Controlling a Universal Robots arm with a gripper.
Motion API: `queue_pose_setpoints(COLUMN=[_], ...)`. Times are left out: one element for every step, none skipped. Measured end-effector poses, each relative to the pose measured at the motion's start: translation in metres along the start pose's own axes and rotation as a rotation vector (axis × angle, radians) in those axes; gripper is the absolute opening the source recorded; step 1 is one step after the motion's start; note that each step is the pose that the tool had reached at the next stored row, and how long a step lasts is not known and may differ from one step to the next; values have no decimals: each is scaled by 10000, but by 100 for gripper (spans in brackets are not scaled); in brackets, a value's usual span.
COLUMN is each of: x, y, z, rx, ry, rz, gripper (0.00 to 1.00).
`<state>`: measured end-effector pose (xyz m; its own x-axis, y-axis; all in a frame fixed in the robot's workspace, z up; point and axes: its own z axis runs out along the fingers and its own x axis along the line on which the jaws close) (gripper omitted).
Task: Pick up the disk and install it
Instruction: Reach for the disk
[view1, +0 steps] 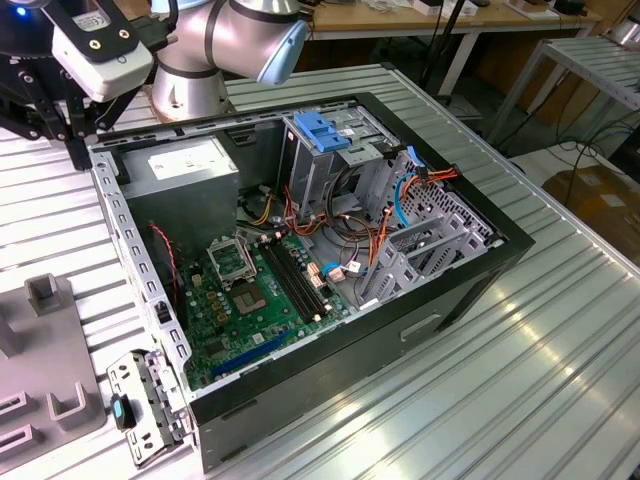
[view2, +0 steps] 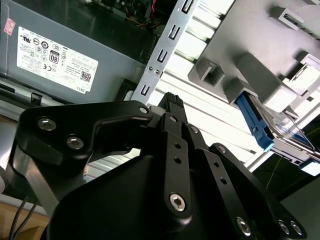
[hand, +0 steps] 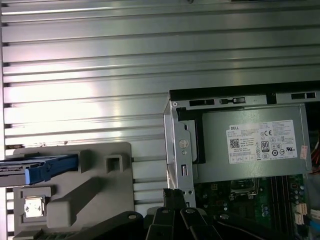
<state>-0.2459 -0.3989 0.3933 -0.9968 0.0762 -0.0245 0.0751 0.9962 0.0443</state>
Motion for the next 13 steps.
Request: queue_pose_setpoints(x=[10, 17, 24, 31, 36, 45, 50, 54, 60, 65, 69, 73, 78], y=[-1, -1, -2, -2, -3, -3, -4, -4, -5, -5, -5, -5, -6], z=[0, -1, 0, -1, -1, -1, -1, -1, -2, -2, -2, -2, -2], rx=[0, 0, -1, 0, 0, -1, -1, -1, 0, 0, 0, 0, 0], ry=[0, 0, 0, 0, 0, 0, -1, 0, 0, 0, 0, 0, 0], rz=[0, 0, 0, 0, 0, 0, 0, 0, 0, 0, -1, -1, 0], gripper=[11, 11, 11, 11, 11, 11, 11, 11, 11, 11, 11, 11, 11])
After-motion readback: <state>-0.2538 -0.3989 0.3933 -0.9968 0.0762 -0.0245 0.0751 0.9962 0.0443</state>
